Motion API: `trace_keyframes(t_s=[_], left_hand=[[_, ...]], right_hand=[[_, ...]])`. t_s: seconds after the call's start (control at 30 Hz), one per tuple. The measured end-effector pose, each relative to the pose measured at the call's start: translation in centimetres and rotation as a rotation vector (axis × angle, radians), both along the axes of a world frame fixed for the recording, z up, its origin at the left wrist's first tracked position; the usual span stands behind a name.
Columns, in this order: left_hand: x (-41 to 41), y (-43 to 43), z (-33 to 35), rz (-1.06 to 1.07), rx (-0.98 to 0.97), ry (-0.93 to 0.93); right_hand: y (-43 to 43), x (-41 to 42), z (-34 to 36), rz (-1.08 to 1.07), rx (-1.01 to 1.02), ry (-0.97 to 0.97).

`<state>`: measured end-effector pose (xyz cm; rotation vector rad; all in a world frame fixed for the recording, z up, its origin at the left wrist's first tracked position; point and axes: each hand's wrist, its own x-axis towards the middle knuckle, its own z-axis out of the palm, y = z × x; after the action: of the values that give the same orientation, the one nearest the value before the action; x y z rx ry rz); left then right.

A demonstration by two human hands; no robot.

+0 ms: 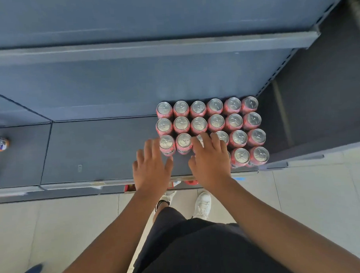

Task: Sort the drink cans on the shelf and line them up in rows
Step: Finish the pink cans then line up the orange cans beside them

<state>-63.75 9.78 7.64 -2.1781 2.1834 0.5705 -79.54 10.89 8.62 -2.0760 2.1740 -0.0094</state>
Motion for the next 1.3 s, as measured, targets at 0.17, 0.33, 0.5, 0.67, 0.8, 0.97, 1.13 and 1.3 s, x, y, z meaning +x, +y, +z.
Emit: trace_keyframes(t_s=[0.17, 0.33, 0.5, 0.67, 0.8, 0.97, 1.13, 1.3], left_hand=[[0.5, 2.0, 3.4, 0.016, 0.009, -0.165], [3.3, 3.0, 5.9, 0.045, -0.028, -0.22], [8.9, 4.4, 7.7, 0.188, -0.109, -0.206], [18.5, 7.8, 9.3, 0.393, -0.192, -0.185], [27.9, 12.1, 9.9, 0.566, -0.203, -0.218], [38.3, 16.9, 9.8, 0.709, -0.281, -0.249], [45.5, 20.0, 10.6, 0.839, -0.224, -0.248], [50.4, 20.3, 10.8, 0.936, -0.197, -0.25]], right_hand=[[0.0, 1.4, 3.1, 0.065, -0.016, -0.002], [-0.3, 5.2, 5.5, 0.164, -0.037, -0.035], [0.1, 11.5, 7.2, 0.278, -0.051, -0.105], [1.6, 21.2, 8.5, 0.396, -0.082, -0.157], [3.7, 31.3, 9.2, 0.478, -0.078, -0.173], [7.5, 43.1, 9.5, 0.632, -0.115, -0.246], [9.2, 51.6, 9.6, 0.753, -0.139, -0.207], [8.6, 57.6, 9.9, 0.829, -0.115, -0.189]])
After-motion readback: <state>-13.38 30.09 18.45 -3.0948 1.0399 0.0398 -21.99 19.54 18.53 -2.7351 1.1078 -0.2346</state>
